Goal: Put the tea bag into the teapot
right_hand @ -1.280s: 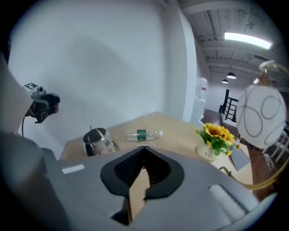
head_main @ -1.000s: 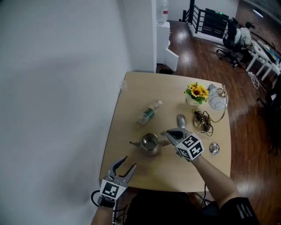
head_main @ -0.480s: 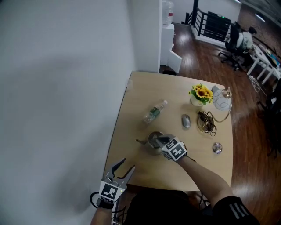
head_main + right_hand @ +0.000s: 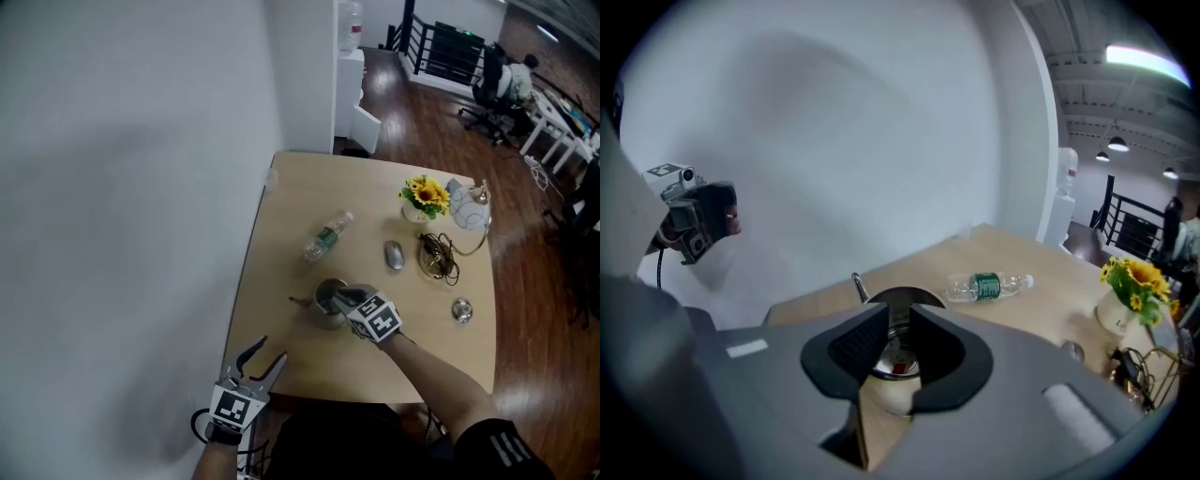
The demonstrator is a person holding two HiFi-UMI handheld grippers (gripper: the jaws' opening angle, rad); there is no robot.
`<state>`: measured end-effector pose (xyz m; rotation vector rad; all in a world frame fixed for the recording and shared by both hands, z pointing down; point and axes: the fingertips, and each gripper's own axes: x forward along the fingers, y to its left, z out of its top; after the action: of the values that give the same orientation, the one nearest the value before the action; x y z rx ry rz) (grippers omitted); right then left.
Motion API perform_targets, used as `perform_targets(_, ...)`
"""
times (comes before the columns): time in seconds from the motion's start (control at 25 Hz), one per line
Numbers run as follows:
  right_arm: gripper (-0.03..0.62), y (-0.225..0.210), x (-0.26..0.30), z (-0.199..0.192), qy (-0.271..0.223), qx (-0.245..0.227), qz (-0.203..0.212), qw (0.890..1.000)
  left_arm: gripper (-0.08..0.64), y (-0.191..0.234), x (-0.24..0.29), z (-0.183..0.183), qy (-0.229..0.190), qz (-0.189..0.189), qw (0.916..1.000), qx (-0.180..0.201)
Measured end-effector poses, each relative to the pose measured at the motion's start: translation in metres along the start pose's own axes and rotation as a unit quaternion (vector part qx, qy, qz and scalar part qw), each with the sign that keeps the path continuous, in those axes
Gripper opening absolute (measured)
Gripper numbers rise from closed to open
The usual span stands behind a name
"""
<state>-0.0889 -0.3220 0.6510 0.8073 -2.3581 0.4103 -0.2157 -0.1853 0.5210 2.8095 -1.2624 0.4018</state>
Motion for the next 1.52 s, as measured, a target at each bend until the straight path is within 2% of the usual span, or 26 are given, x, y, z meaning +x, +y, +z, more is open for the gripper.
perform_targets(0.2,0.077,0.002,-0.034,0.014,-0.054,0.029,0.001,0.998,0.189,-0.001,0.007,0.002,-0.004,-0.014,0.9999,0.005)
perform_targets(0.36,0.021,0.019,-0.092,0.040,-0.131,0.040,0.018,0.990,0.196,-0.009,0.013,0.011,-0.015,-0.040,0.9991,0.005)
perform_targets(0.64,0.008,0.039,-0.214,0.056,-0.223,0.036,-0.016,0.974,0.207,-0.040,0.029,0.036,-0.035,-0.091,0.9952,0.010)
perform_targets(0.8,0.008,0.049,-0.271,0.031,-0.248,0.050,-0.046,0.966,0.212,-0.072,0.031,0.051,-0.049,-0.113,0.9922,0.018)
perform_targets(1.0,0.008,0.068,-0.325,-0.024,-0.261,0.066,-0.065,0.961,0.213,-0.131,0.021,0.056,-0.051,-0.124,0.9905,0.028)
perform_targets(1.24,0.008,0.119,-0.375,-0.094,-0.244,0.039,-0.052,0.967,0.218,-0.219,-0.005,0.046,-0.047,-0.123,0.9906,0.036)
perform_targets(1.36,0.008,0.144,-0.399,-0.123,-0.246,0.040,-0.042,0.968,0.221,-0.259,-0.028,0.048,-0.045,-0.119,0.9917,0.020)
perform_targets(1.52,0.008,0.175,-0.422,-0.153,-0.243,0.051,-0.028,0.968,0.225,-0.297,-0.059,0.034,-0.025,-0.112,0.9931,0.021)
